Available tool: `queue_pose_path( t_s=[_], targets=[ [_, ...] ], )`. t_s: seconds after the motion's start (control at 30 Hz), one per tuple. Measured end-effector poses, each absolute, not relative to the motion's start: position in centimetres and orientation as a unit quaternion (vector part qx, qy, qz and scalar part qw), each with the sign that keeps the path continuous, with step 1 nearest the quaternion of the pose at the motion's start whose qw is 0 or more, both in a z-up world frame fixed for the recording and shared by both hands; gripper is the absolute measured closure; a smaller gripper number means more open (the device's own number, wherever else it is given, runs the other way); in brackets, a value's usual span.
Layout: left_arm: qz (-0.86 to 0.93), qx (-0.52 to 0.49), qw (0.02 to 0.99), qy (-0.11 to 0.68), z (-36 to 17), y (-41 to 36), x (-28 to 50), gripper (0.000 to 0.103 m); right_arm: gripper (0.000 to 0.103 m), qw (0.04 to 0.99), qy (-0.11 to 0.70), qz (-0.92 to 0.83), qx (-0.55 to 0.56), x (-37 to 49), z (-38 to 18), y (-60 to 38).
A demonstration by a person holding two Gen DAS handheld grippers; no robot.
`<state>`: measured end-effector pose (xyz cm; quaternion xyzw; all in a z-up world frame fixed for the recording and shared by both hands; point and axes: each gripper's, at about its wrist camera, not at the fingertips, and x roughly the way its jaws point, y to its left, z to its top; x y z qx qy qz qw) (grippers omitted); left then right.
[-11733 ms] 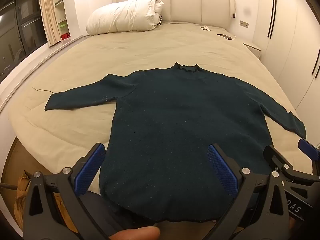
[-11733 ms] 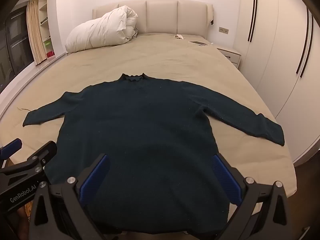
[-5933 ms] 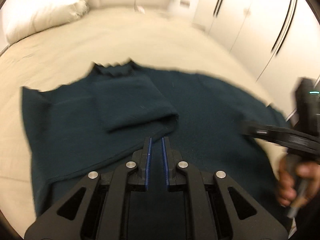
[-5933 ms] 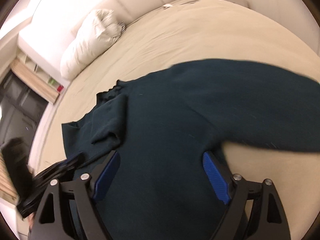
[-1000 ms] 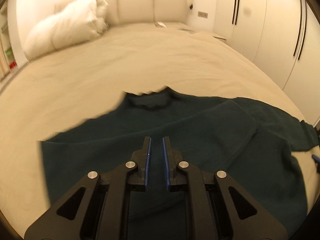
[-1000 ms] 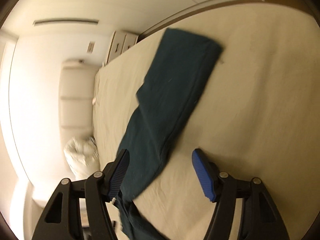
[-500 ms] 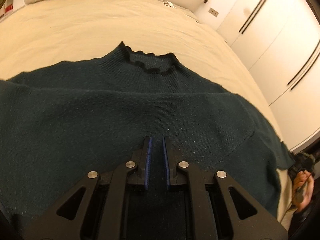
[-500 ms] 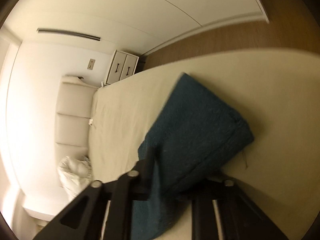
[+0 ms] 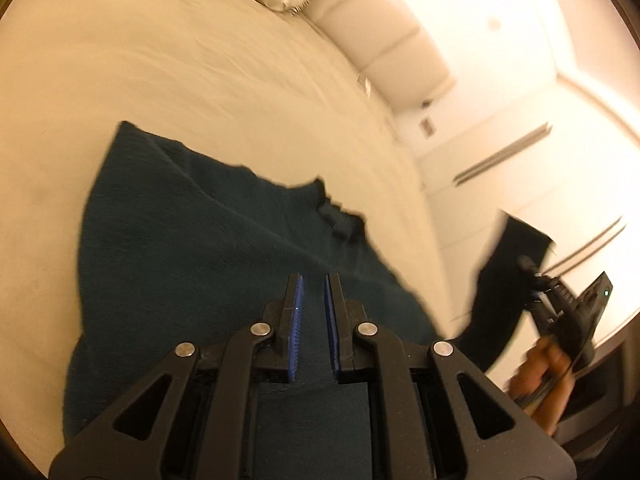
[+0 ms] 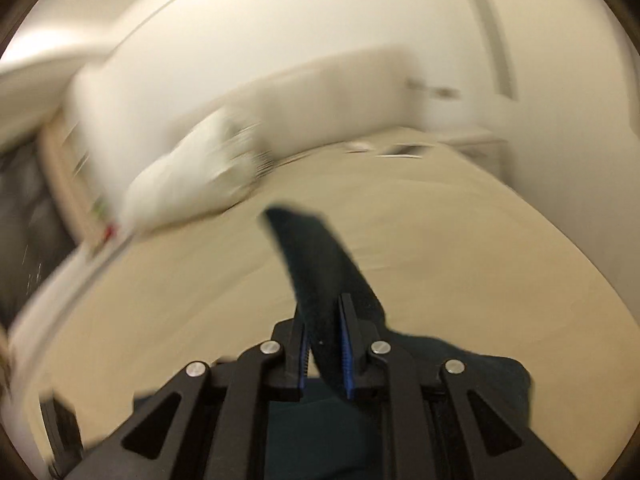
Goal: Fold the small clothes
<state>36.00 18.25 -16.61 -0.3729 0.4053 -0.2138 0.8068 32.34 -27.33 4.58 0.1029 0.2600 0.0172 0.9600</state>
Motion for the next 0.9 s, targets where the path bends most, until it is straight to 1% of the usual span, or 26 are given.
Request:
queue_pose_path(
  t_s=[0.1, 0.13, 0.17, 0.2, 0.23, 0.27, 0.3, 0.33, 0.37, 0.43, 0.53, 0.57, 0.63, 0.77, 0.83, 0.9],
  targets=[
    [-0.207, -0.42, 0.8, 0.376, -16.2, 22.1, 34.5, 0.092, 0.087, 0.949, 0.294, 0.112, -0.017, 32.7, 1.0, -15.3],
    [-0.201, -0.43, 0.799, 0.368, -16.3, 23.1, 33.9, 0.091, 0.088, 0.944, 0.303, 0.127, -0.042, 32.6, -0.4, -13.0],
    [-0.193, -0.436, 0.8, 0.364, -16.5, 23.9, 33.5, 0.086, 0.088, 0.936, 0.317, 0.14, -0.065, 32.7, -2.2, -10.8],
    [-0.186, -0.438, 0.801, 0.363, -16.6, 24.5, 33.3, 0.077, 0.088, 0.923, 0.342, 0.152, -0.087, 32.8, -4.5, -8.6],
    [-0.176, -0.438, 0.804, 0.362, -16.9, 25.4, 32.8, 0.073, 0.087, 0.914, 0.361, 0.158, -0.095, 33.2, -5.8, -7.8],
    [-0.168, -0.439, 0.805, 0.363, -16.9, 26.3, 32.5, 0.057, 0.082, 0.902, 0.388, 0.165, -0.096, 33.5, -7.5, -7.3],
    [-0.161, -0.44, 0.806, 0.362, -17.0, 26.9, 32.2, 0.041, 0.077, 0.895, 0.404, 0.167, -0.09, 33.7, -8.3, -7.1],
    [-0.154, -0.443, 0.808, 0.356, -17.0, 27.5, 31.9, 0.039, 0.061, 0.887, 0.423, 0.165, -0.081, 34.0, -9.3, -7.5],
    [-0.15, -0.445, 0.81, 0.351, -17.0, 28.0, 31.8, 0.038, 0.046, 0.883, 0.435, 0.162, -0.067, 34.0, -9.9, -8.4],
    [-0.152, -0.445, 0.808, 0.354, -17.0, 28.0, 32.1, 0.037, 0.034, 0.886, 0.436, 0.157, -0.023, 33.3, -9.7, -10.7],
    [-0.159, -0.422, 0.809, 0.377, -16.5, 27.3, 32.7, 0.036, 0.026, 0.89, 0.429, 0.151, 0.036, 32.3, -8.7, -14.4],
    [-0.165, -0.407, 0.811, 0.386, -16.2, 26.7, 32.9, 0.036, 0.026, 0.889, 0.43, 0.145, 0.059, 31.9, -8.4, -15.5],
    [-0.162, -0.369, 0.816, 0.413, -16.0, 24.7, 33.6, 0.036, 0.026, 0.879, 0.429, 0.15, 0.141, 29.9, -8.2, -18.6],
    [-0.141, -0.245, 0.832, 0.478, -16.1, 19.9, 34.5, 0.035, 0.026, 0.858, 0.435, 0.135, 0.239, 26.3, -9.6, -22.8],
    [-0.128, -0.223, 0.834, 0.489, -16.8, 19.1, 35.2, 0.035, 0.026, 0.837, 0.44, 0.126, 0.302, 24.8, -10.7, -25.7],
    [-0.12, -0.221, 0.833, 0.493, -17.2, 18.8, 35.9, 0.035, 0.03, 0.814, 0.438, 0.122, 0.361, 23.4, -11.6, -28.0]
  ],
)
